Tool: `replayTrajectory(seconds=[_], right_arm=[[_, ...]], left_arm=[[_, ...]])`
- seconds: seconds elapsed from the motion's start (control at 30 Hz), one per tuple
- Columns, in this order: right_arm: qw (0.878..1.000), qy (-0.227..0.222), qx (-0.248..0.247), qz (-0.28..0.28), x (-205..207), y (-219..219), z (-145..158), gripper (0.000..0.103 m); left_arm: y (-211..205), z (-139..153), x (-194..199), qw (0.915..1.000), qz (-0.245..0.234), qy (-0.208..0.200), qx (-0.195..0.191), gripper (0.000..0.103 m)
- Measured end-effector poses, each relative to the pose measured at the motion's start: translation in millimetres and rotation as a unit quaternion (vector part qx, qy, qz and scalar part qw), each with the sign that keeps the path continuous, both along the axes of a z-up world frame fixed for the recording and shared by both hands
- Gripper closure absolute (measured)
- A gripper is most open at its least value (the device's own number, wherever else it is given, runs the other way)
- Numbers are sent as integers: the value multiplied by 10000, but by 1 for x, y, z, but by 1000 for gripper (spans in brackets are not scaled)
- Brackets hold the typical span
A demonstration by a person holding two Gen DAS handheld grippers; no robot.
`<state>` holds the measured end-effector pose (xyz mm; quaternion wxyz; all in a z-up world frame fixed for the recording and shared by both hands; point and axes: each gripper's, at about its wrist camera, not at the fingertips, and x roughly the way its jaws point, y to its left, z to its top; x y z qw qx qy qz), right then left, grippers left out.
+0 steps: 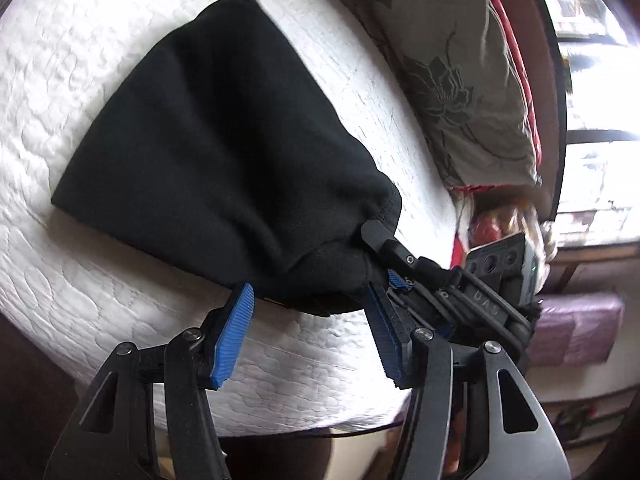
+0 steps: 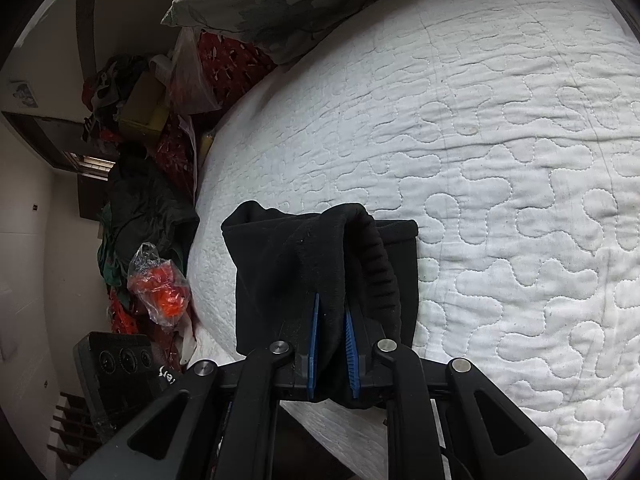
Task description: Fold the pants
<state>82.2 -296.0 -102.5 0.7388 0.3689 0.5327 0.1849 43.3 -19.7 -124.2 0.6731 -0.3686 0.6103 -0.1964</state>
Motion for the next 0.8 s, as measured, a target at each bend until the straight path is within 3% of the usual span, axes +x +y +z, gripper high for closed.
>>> replayTrajectory(seconds=[0.17,0.43,0.5,0.53,0.6,0.73,0.8], right_arm=[[9998,117,160,-71,1,-6,-7,89],[9991,168,362,-173,0,-10,-12,88],[9989,172,403,-191,0,-11,-14,88],[9989,175,397,-192,1,-11,-14,88],[9993,137,298,-184,2,-10,-12,89],[9999,-57,40,-154,-3,-8,4,94],[9996,-260,-10,-118,-10,-10,16,94]], left_arm=[[6,-19,-2,9887,650,985,-920,47],[1,-27,21,9805,1038,1411,-891,49],[-6,-36,25,9787,882,1690,-762,73],[-11,-41,29,9785,729,1815,-653,92],[-18,-44,30,9752,606,1999,-736,95],[-26,-24,27,9851,364,1606,-491,96],[-32,-35,25,9826,377,1736,-545,96]])
